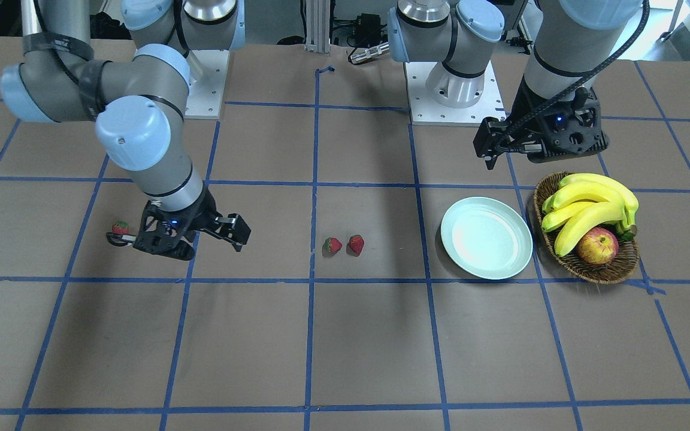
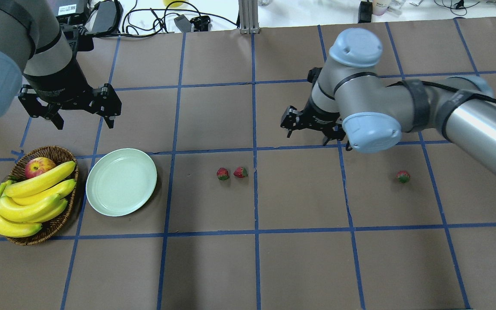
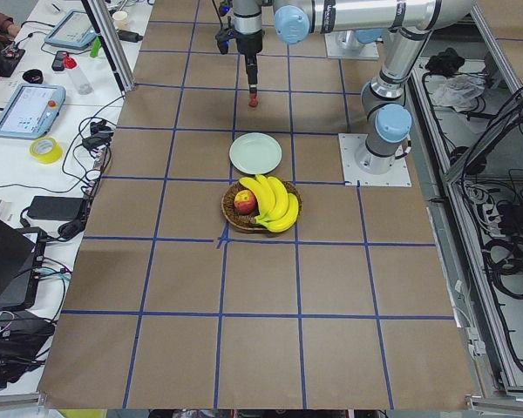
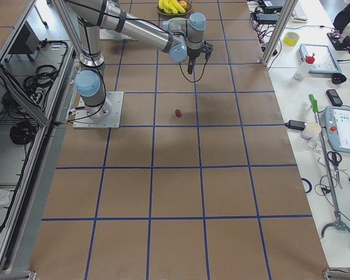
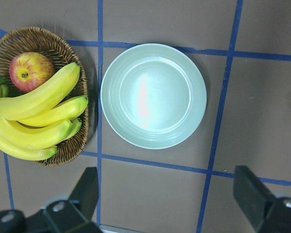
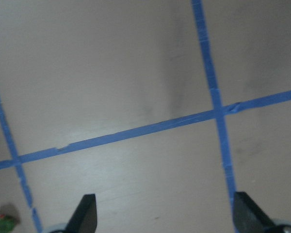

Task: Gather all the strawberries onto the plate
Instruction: 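Reach the right gripper to the farthest strawberry and grasp it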

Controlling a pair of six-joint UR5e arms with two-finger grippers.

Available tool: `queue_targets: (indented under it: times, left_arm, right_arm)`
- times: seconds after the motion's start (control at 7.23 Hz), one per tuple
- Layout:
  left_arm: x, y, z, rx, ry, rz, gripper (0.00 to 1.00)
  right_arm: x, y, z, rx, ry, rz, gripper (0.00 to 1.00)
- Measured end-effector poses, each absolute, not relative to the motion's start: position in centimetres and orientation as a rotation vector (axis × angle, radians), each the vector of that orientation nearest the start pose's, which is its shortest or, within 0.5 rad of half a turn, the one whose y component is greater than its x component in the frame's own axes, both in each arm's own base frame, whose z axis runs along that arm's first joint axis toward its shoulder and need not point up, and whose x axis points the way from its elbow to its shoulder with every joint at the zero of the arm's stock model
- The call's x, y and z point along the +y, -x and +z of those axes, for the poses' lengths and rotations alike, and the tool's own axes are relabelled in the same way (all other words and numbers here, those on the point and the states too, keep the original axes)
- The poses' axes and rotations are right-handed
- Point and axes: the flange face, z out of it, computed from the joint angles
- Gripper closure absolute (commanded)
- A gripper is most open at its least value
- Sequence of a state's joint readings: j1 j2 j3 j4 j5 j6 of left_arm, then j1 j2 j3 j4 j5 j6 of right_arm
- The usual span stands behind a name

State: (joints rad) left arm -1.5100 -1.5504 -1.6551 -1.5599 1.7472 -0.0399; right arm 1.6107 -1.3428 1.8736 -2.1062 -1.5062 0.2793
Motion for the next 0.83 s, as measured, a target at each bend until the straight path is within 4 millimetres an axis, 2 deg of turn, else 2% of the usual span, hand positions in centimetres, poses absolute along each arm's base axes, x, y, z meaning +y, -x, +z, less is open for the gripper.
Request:
queue_targets:
  times: [0.14, 0.28, 0.42, 0.55, 0.69, 0.83]
  left_arm:
    - [-48.3, 8.6, 45.9, 2.961, 0.143, 0.083, 0.00]
    - [-48.3, 8.6, 45.9, 2.961, 0.144, 0.085, 0.00]
    - [-48.3, 8.6, 45.9, 2.961, 0.144, 0.084, 0.00]
    - [-48.3, 8.6, 45.9, 2.961, 0.144, 0.082, 0.00]
    - [-48.3, 8.6, 45.9, 2.961, 0.143, 0.081, 0.00]
    - [-48.3, 8.6, 46.0, 2.961, 0.143, 0.080, 0.00]
  right_arm:
    - [-52.7, -13.1, 27.4, 3.145, -0.332, 0.015, 0.01]
    - [-52.4, -10.0, 26.6, 3.195, -0.319, 0.049, 0.10]
    - [-51.7, -6.3, 25.2, 3.216, -0.330, 0.112, 0.15]
    - [-50.4, -3.5, 23.5, 3.216, -0.343, 0.181, 0.16]
    - [-49.1, -1.7, 22.1, 3.207, -0.353, 0.234, 0.27]
    - [-48.1, -0.1, 20.9, 3.193, -0.355, 0.268, 0.28]
